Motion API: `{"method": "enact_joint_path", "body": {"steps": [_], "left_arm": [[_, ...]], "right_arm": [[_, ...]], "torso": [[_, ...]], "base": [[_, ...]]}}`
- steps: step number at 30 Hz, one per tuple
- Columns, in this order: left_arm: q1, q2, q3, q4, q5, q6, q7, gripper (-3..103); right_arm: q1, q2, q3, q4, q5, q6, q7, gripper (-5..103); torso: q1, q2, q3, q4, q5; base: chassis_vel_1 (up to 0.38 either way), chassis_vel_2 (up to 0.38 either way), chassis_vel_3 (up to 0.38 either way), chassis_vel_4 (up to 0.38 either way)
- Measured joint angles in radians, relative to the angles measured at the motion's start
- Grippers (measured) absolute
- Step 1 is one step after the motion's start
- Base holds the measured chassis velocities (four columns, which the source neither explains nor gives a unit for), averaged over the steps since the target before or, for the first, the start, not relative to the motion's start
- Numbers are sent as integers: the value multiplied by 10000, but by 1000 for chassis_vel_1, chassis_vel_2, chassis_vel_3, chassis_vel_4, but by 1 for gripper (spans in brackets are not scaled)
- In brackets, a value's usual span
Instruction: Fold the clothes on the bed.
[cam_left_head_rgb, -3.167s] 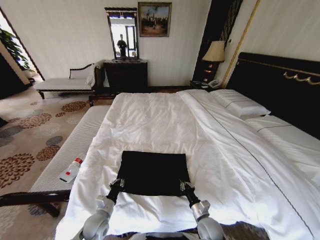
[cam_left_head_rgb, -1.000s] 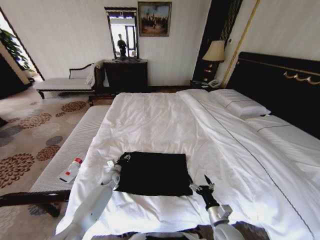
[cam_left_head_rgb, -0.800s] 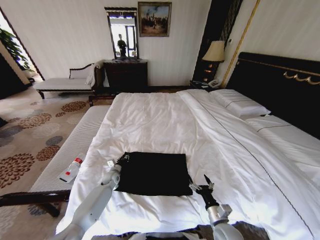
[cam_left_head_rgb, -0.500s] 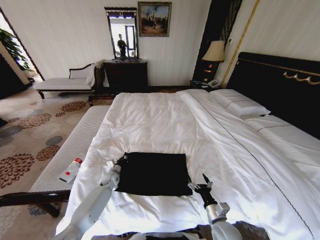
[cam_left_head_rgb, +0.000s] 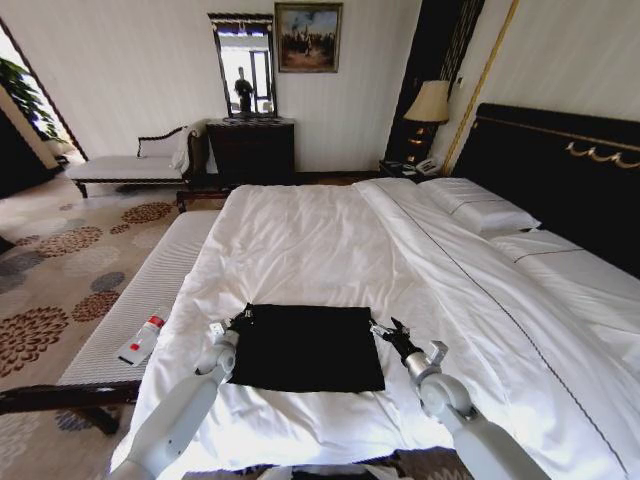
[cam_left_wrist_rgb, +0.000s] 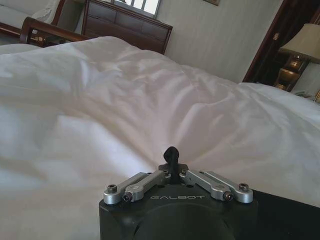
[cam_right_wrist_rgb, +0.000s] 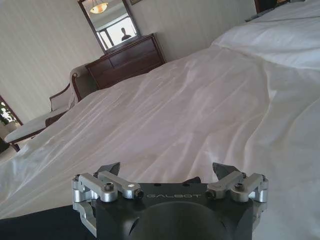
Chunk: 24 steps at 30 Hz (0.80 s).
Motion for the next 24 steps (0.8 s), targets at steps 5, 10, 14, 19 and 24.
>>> {"method": "enact_joint_path", "body": {"steps": [5, 10, 14, 19, 24], "left_arm": [[322, 227, -78, -492, -33, 0, -157, 1], [368, 261, -65, -558, 7, -2, -209, 1], [368, 277, -73, -570, -6, -3, -216, 1], [340, 282, -41, -569, -4, -3, -225, 1], [336, 262, -36, -569, 0, -4, -237, 1]], "right_arm": [[1304, 334, -703, -1645, 304, -72, -219, 100], [1833, 686, -1068, -2507, 258, -29, -304, 100], [2094, 975, -1251, -3077, 133, 62, -357, 100], [2193, 1097, -1265, -3541, 140, 76, -484, 100], [2097, 1076, -1206, -3525, 298, 60, -515, 93]], "torso": [[0, 0, 0, 4, 3], [0, 0, -1, -2, 1], [0, 1, 0, -2, 1], [-1, 2, -2, -2, 0], [-1, 2, -1, -3, 0]], "base": [[0, 0, 0, 0], [0, 0, 0, 0], [0, 0, 0, 0], [0, 0, 0, 0], [0, 0, 0, 0]]}}
